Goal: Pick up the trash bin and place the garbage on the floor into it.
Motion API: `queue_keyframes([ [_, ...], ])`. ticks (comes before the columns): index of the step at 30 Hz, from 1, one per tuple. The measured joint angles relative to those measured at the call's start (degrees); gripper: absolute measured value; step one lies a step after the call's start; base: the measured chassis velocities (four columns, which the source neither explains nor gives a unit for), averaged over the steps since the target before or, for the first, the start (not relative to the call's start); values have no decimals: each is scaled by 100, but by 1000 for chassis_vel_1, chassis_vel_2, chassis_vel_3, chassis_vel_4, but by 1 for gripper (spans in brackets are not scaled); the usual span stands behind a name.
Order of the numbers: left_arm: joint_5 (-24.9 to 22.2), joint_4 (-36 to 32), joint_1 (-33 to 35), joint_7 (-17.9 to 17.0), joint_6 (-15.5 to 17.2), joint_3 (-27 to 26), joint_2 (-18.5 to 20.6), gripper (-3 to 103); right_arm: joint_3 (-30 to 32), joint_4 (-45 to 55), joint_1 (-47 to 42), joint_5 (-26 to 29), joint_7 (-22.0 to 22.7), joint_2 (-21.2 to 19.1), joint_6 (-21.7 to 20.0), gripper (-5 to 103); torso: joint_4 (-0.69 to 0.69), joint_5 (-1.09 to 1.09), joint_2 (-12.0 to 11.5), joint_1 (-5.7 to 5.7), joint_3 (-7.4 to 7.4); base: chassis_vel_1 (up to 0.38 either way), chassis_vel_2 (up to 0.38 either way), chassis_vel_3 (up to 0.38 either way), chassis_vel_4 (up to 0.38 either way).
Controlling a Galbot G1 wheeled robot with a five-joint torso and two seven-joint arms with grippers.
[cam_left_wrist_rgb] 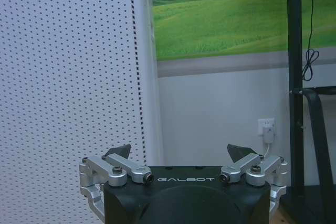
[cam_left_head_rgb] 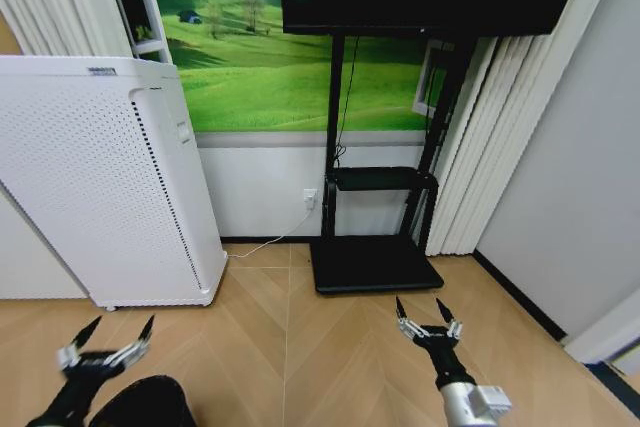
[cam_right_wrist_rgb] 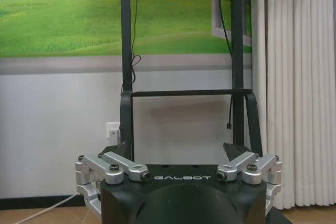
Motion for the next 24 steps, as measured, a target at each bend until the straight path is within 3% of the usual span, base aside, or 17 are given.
queue_keyframes([
  [8, -41, -197, -370, -326, 398, 574, 81, 100, -36, 150, -409, -333, -48, 322, 121, 100, -2, -1, 0, 0, 0, 0, 0, 0, 0],
  [10, 151, -283, -392, -384, 480, 928, -130, 100, -23, 439, -493, -272, -134, 421, -45, 100, 1, 0, 0, 0, 0, 0, 0, 0, 0],
  [24, 187, -290, -362, -383, 506, 936, -169, 100, -14, 447, -472, -254, -159, 411, -69, 100, 1, 0, 0, 0, 0, 0, 0, 0, 0],
])
